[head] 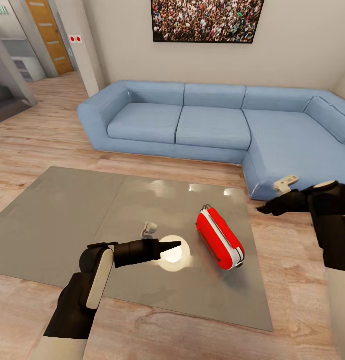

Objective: Turn on the radio receiver that's on the table in the living room.

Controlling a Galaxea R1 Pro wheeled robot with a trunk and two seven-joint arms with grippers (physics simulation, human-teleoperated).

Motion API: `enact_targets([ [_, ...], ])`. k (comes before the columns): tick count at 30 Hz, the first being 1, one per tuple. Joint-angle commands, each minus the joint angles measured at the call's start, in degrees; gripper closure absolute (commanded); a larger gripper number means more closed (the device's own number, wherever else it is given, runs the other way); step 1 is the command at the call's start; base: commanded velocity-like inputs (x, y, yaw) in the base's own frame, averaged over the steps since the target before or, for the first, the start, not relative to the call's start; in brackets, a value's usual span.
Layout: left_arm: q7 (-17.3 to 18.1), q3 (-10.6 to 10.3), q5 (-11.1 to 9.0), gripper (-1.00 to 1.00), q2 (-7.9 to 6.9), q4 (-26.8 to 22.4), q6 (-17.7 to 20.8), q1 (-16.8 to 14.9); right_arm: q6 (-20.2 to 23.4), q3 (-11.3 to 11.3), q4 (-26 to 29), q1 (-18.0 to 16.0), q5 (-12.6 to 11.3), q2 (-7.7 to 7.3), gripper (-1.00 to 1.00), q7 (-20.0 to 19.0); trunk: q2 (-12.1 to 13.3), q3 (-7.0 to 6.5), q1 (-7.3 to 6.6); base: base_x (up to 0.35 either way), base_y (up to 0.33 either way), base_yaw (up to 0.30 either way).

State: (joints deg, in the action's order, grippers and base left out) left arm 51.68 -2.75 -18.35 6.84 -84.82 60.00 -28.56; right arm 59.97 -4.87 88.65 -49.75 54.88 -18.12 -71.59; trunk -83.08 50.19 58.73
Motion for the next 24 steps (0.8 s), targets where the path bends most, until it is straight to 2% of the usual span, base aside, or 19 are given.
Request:
enact_targets([
  [1,0.0,0.0,0.0,1.00,-0.03,0.0,0.0,0.0,0.0,0.0,0.0,0.0,0.0,-0.87,-1.00,-0.1,0.0,0.00,0.00,0.000,0.000,0.000],
  [2,-0.1,0.0,0.2,1.00,-0.05,0.0,0.0,0.0,0.0,-0.1,-0.2,-0.1,0.0,-2.63,-1.00,-0.3,0.0,0.00,0.00,0.000,0.000,0.000],
  [3,-0.1,0.0,0.3,1.00,-0.11,0.0,0.0,0.0,0.0,-0.2,-0.3,-0.2,0.0,-3.38,-1.00,-0.3,0.0,0.00,0.00,0.000,0.000,0.000],
  [7,-0.2,-0.2,0.5,1.00,-0.39,-0.1,0.0,0.0,0.0,-1.8,-0.5,0.8,0.5,-5.26,-1.00,-0.1,0.0,0.00,0.00,0.000,0.000,0.000],
  [8,-0.2,-0.3,0.5,1.00,-0.74,-0.1,0.0,0.0,0.0,-3.3,-0.6,2.2,1.0,-5.79,-1.00,0.1,0.0,0.00,0.00,0.000,0.000,0.000],
  [9,-0.2,-0.4,0.5,1.00,-1.27,-0.1,0.0,0.0,0.0,-5.6,-0.7,4.3,1.6,-6.32,-1.00,0.3,0.0,0.00,0.00,0.000,0.000,0.000],
  [10,-0.2,-0.5,0.4,1.00,-2.06,-0.1,0.0,0.0,0.0,-12.0,-1.0,9.7,2.5,-6.85,-1.00,0.6,0.0,0.00,0.00,0.000,0.000,0.000],
  [11,-0.2,-0.5,0.3,1.00,-2.17,-0.1,0.0,0.0,-0.5,-13.7,-1.1,11.2,2.7,-6.88,-1.00,0.6,0.0,0.00,0.00,0.000,0.000,0.000],
  [13,-0.2,-0.5,0.2,1.00,-2.44,-0.1,0.0,0.0,-6.0,-20.5,-1.6,17.0,2.9,-6.74,-1.00,1.1,0.0,0.00,0.00,0.000,0.000,0.000],
  [14,-0.2,-0.5,0.2,1.00,-2.47,-0.1,0.0,0.0,-7.6,-22.3,-2.0,18.3,2.9,-6.64,-1.00,1.2,0.0,0.00,0.00,0.000,0.000,0.000],
  [15,-0.2,-0.5,0.2,1.00,-2.53,-0.1,0.0,0.0,-10.8,-25.7,-3.0,20.5,3.0,-6.28,-1.00,1.6,0.0,0.00,0.00,0.000,0.000,0.000],
  [17,-0.3,-0.6,0.2,1.00,-2.64,0.0,0.0,0.0,-16.7,-32.1,-6.4,23.2,3.0,-4.53,-1.00,2.5,0.0,0.00,0.00,0.000,0.000,0.000],
  [18,-0.3,-0.6,0.2,1.00,-2.67,0.0,0.0,0.1,-21.3,-36.5,-10.0,24.1,3.2,-2.56,-1.00,3.7,0.0,0.00,0.00,0.000,0.000,0.000],
  [19,-0.3,-0.6,0.2,1.00,-2.70,0.0,0.0,0.1,-22.9,-37.7,-11.2,24.3,3.3,-1.99,-1.00,4.1,0.0,0.00,0.00,0.000,0.000,0.000],
  [20,-0.3,-0.6,0.2,1.00,-2.75,0.0,0.0,0.3,-28.0,-41.0,-15.4,24.7,4.2,-0.55,-1.00,5.6,0.0,0.00,0.00,0.000,0.000,0.000],
  [23,-0.3,-0.6,0.3,1.00,-2.87,0.0,0.0,0.4,-34.0,-44.7,-21.3,25.0,5.9,0.92,-1.00,7.6,0.0,0.00,0.00,0.000,0.000,0.000],
  [24,-0.3,-0.6,0.3,1.00,-3.05,0.0,0.0,0.5,-37.3,-47.5,-25.8,25.1,7.2,1.79,-1.00,9.7,0.0,0.00,0.00,0.000,0.000,0.000],
])
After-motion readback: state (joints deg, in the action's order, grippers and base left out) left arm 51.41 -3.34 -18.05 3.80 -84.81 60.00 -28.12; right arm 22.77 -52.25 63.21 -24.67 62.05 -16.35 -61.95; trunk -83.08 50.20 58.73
